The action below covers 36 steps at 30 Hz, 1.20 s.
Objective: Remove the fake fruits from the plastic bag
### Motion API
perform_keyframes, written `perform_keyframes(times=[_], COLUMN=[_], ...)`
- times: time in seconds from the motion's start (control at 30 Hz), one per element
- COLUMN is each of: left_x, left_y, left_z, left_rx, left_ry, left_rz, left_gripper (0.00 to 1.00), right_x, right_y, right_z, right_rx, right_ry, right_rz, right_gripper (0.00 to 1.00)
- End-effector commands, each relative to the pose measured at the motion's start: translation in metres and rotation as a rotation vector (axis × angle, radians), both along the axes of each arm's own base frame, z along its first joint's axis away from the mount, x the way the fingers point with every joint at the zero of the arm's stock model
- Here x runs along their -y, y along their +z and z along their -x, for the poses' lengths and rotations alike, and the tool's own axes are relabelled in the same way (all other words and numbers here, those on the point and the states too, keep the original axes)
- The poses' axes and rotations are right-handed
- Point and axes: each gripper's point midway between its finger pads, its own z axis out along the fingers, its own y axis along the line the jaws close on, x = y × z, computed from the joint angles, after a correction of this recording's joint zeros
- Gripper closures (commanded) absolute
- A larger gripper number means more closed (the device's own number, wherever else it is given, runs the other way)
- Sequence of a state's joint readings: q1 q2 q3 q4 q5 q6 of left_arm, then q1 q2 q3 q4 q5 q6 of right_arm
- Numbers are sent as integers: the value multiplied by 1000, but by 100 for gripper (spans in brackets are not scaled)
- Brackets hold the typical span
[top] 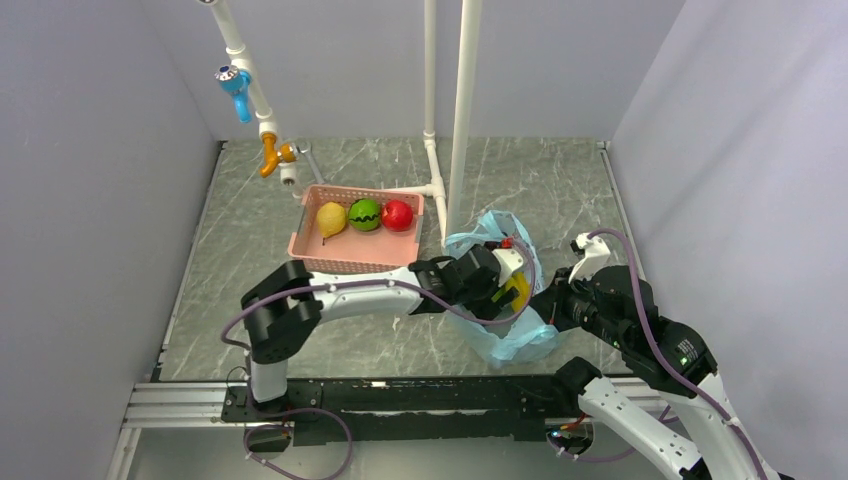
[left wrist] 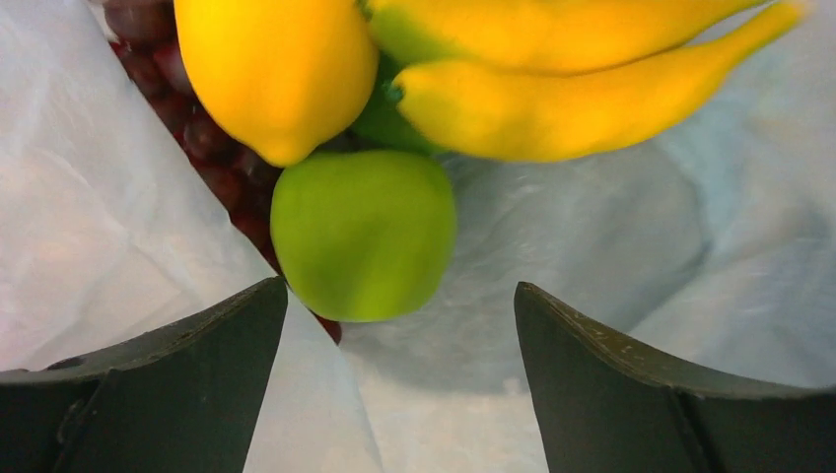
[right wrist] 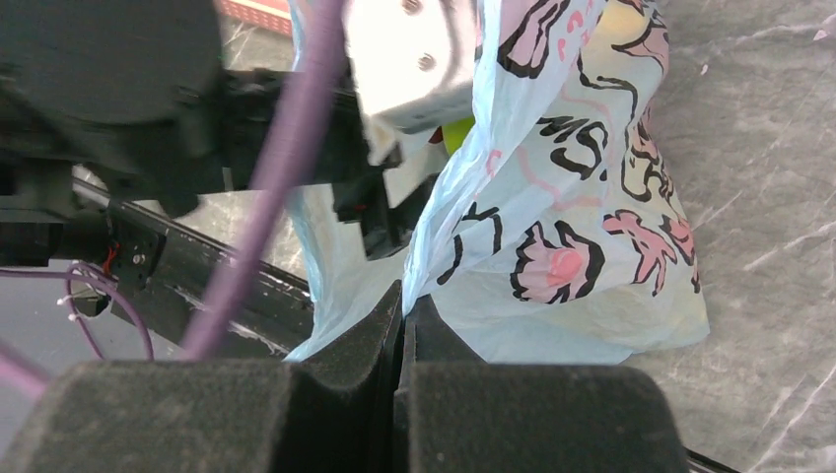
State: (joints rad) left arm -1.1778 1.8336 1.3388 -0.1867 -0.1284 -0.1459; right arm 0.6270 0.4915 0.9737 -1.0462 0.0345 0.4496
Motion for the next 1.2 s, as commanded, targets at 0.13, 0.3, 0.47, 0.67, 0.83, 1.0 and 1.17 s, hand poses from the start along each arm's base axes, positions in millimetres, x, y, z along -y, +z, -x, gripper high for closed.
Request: perform_keyframes(times=[0.13, 0.3, 0.47, 0.67, 0.83, 1.0, 1.17], left_x=[-10, -5, 4, 7, 3, -1, -3], left_y=[-31, -46, -53, -56, -33, -9, 4], left_z=[-27, -35, -45, -42, -38, -33, -23], left_rx=[103, 114, 138, 126, 133, 135, 106], left_ry=[79, 94, 90, 51, 47, 48, 29], left_rz=[-167, -202, -238, -251, -209, -163, -112], left_gripper=[6, 9, 16, 37, 53, 60, 63], right_x=[-6, -7, -7, -5, -6, -6, -5], right_y=[6, 6, 6, 6, 6, 6, 6], right_z=[-2, -3, -4, -3, -3, -4, -3], right_rx=[14, 14, 14, 20, 22, 22, 27], right_ry=[12, 12, 11, 8, 9, 8, 5], right_rz=[-30, -27, -26, -31, -31, -28, -31], right_gripper=[100, 100, 100, 100, 100, 100, 100])
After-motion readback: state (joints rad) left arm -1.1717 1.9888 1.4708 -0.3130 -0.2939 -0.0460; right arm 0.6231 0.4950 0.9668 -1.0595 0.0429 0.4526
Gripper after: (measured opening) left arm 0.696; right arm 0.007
